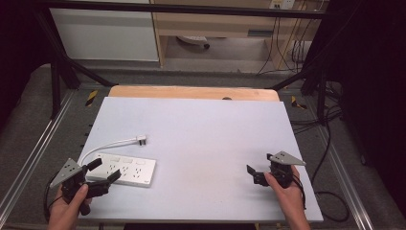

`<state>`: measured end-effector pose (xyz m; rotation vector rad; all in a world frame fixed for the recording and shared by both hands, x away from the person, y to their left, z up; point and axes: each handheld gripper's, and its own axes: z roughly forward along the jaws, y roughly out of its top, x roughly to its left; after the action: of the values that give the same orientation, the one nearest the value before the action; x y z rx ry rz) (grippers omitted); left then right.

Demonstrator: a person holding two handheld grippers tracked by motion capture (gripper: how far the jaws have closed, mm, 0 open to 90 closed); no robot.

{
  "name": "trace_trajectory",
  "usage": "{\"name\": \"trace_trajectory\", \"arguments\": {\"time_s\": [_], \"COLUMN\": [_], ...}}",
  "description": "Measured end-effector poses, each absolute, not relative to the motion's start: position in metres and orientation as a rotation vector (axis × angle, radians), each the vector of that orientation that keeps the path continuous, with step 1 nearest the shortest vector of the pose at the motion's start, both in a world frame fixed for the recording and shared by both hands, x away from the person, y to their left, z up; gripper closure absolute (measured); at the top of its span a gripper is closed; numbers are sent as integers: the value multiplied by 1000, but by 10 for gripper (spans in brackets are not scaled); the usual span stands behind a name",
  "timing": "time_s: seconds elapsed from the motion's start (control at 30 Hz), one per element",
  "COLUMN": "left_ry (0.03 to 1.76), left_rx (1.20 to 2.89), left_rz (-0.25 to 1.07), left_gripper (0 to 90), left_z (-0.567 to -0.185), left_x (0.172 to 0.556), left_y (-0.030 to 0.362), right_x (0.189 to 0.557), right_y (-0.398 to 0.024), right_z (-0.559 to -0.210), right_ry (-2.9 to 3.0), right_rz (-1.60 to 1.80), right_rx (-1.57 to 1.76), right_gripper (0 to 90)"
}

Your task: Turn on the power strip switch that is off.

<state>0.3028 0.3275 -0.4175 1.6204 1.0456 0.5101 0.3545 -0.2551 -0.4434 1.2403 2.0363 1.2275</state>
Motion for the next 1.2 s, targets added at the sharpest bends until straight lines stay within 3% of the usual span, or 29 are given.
{"name": "trace_trajectory", "arguments": {"time_s": [1.2], "left_ry": [1005], "left_rx": [1631], "left_rz": [465], "left_gripper": [79], "left_z": [-411], "left_x": [301], "left_y": [321], "right_x": [354], "right_y": [-248], "right_z": [-441], "right_ry": [2052], "right_rz": [1229], "right_rx": [1203], "right_gripper": [28]}}
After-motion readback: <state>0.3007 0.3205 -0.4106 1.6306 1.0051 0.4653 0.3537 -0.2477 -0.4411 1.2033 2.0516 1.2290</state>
